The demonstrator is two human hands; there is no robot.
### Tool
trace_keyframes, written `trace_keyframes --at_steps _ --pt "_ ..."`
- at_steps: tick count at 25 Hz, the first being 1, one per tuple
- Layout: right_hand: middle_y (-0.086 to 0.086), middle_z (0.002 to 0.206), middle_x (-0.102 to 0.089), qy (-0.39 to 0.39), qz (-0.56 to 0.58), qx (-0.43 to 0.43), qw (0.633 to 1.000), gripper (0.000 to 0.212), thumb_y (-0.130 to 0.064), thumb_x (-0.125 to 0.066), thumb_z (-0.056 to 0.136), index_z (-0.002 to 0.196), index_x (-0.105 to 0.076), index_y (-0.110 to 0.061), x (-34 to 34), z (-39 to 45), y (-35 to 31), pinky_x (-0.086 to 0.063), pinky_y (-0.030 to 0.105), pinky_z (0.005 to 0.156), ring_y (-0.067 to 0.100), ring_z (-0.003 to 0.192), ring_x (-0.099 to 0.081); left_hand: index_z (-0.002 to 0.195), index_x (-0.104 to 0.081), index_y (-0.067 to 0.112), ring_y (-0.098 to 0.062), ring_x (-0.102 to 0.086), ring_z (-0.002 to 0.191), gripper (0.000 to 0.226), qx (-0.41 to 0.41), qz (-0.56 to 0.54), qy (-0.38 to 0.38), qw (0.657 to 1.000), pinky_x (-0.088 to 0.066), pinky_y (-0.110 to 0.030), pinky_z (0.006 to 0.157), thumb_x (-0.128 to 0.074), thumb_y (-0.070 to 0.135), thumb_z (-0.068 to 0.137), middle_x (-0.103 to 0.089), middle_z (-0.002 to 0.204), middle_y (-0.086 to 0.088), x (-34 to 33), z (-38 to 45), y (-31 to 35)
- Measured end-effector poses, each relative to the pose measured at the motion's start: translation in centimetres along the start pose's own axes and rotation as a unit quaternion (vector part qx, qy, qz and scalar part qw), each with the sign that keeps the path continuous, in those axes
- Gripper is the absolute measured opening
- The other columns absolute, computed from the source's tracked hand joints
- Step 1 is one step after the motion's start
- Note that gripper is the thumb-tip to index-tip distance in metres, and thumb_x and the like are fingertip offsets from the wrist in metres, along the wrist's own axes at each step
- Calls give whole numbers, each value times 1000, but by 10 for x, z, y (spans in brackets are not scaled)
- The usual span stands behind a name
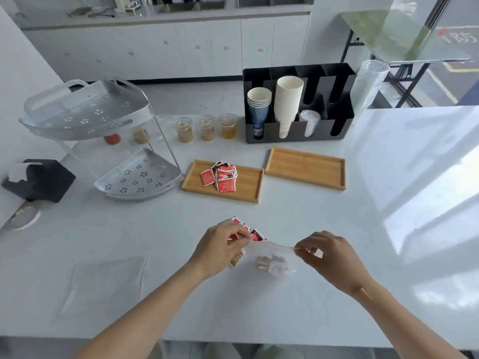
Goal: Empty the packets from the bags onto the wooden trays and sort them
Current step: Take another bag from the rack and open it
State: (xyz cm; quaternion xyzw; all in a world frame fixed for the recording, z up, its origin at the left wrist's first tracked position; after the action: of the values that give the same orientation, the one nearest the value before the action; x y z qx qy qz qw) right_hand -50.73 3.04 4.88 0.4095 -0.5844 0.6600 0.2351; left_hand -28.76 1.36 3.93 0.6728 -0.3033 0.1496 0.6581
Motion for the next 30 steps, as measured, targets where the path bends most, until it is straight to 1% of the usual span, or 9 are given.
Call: trace_keyframes --at_steps 4,7,11,13,15,19,23,26,30 --pt "-21 72 -59 -10 -23 -2 1000 8 -29 -67 85 85 -67 -37 -13 -10 4 -48 24 64 1 75 -55 85 -71 27 -5 -59 80 10 -9 -23 41 999 -48 -25 75 -68 17 88 -60 93 14 -15 -5 -9" --pt "-20 69 -53 -19 -43 10 999 8 -32 -67 85 91 -63 -36 -21 -7 -5 -33 12 61 1 67 -47 89 -67 32 2 -56 74 12 -28 -41 32 998 -48 -26 71 -68 20 88 -55 95 21 -23 -1 -8" --pt "-15 59 -47 86 -80 26 993 6 -21 -62 78 77 -58 -25 -11 -8 -16 -37 20 55 4 52 -34 96 -64 31 -8 -57 99 11 -23 43 95 994 -52 -33 77 -66 28 86 -51 104 17 -22 10 7" --pt "-12 55 -48 137 -94 33 986 11 -23 -51 79 70 -57 -20 -6 -12 -21 -38 23 52 8 48 -34 97 -55 27 -9 -54 92 17 31 62 128 989 -48 -28 72 -67 31 85 -50 102 11 -21 13 12" --pt "-8 53 -50 167 -110 37 979 15 -21 -47 79 67 -56 -17 -7 -16 -25 -36 25 50 15 45 -43 87 -54 23 -6 -55 74 17 95 -25 91 991 -44 -25 68 -66 35 87 -56 85 11 -35 15 9" --pt "-5 52 -51 171 -127 32 977 14 -19 -50 78 65 -53 -16 -16 -20 -30 -29 23 44 18 41 -45 75 -64 23 -3 -59 59 23 208 -143 -102 962 -44 -22 54 -63 42 88 -71 73 7 -83 -1 5" --pt "-11 61 -58 104 -83 3 991 15 -29 -70 75 78 -56 -27 -30 -20 -20 -33 24 37 11 44 -54 83 -71 13 -11 -59 64 13 209 -162 -96 960 -43 -23 47 -61 20 88 -72 74 5 -83 -6 4" --pt "-18 75 -65 -9 18 -78 997 21 -53 -60 80 90 -52 -37 -38 -16 -8 -48 26 51 5 57 -62 83 -71 13 -9 -60 63 13 205 -162 -105 959 -42 -23 48 -60 17 89 -71 75 3 -80 -6 2" --pt "-6 78 -74 -118 263 -158 944 17 -47 -67 84 88 -66 -30 -45 -7 1 -50 25 58 11 64 -70 82 -68 17 -7 -59 65 13 153 -155 -139 966 -41 -10 50 -63 20 94 -71 77 3 -74 -6 8"
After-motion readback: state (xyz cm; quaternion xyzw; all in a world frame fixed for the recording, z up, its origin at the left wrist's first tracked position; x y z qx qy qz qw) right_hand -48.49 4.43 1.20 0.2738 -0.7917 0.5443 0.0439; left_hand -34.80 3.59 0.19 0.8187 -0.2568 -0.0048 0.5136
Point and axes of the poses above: each hand's wrist, its own z-axis towards the middle knuckle, its own x-axis out of the back of the hand, y = z × x, the point moved 10 cm from there along z, towards the middle knuckle
